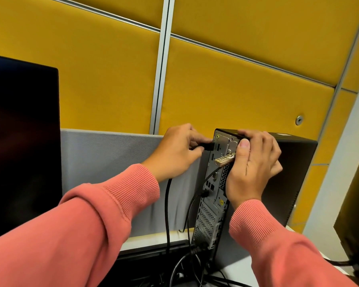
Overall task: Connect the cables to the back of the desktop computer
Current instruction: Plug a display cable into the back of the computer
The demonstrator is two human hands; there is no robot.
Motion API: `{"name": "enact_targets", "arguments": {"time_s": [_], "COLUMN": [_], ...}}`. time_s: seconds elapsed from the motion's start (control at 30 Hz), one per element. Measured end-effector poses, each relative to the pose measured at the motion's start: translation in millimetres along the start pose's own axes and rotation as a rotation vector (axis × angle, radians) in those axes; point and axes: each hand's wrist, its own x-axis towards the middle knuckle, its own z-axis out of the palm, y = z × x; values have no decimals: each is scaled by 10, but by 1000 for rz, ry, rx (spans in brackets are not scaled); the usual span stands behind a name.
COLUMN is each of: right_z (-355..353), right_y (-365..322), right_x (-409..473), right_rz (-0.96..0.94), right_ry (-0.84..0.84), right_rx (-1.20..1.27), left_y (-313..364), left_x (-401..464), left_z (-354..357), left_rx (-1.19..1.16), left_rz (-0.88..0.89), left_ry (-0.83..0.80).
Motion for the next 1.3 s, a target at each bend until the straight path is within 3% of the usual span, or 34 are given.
{"name": "enact_targets", "arguments": {"time_s": [0.8, 1.3], "right_z": [8, -6], "right_y": [-29, -16], "right_x": [3, 5], "right_rz": [9, 11], "right_ry": [9, -13], "right_rx": [-20, -18], "left_y": [-32, -20], "left_x": [-49, -88], "left_z": [108, 232], "left_rx": [76, 88], "left_rz": [105, 72], "left_ry": [177, 224]}}
